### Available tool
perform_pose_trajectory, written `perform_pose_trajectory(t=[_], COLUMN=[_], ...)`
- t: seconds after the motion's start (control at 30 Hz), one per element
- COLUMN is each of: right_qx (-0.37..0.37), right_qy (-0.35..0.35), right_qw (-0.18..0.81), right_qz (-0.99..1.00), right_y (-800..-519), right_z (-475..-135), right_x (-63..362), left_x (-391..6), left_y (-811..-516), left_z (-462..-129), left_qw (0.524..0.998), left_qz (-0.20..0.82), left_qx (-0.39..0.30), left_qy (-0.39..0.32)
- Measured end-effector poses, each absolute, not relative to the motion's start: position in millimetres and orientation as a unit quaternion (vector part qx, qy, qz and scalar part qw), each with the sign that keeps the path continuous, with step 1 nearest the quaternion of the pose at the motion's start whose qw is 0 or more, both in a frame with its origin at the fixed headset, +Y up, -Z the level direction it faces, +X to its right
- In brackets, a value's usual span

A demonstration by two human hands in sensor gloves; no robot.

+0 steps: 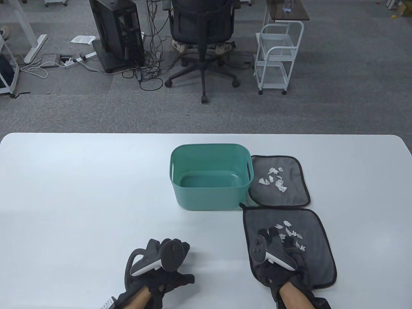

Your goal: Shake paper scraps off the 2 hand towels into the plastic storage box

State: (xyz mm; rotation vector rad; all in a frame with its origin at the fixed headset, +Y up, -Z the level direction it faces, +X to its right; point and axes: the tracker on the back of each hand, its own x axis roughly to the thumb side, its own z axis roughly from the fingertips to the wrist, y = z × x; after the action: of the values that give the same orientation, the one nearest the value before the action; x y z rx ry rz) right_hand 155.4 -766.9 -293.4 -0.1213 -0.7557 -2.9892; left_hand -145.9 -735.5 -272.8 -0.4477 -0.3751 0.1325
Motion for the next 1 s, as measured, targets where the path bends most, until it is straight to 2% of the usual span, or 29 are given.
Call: perform_pose_trajectory(t=[1.0], right_qx=[-0.11], right_qy=[-0.237], right_qw=[0.042], right_qz=[-0.964], right_y=[-769], right_z=[-281], right_x=[123], left_x=[-148], left_y=[-734], left_z=[-275], left_qw=[0.958], left_qz=[0.07], left_qx=[-0.213], left_qy=[-0.178])
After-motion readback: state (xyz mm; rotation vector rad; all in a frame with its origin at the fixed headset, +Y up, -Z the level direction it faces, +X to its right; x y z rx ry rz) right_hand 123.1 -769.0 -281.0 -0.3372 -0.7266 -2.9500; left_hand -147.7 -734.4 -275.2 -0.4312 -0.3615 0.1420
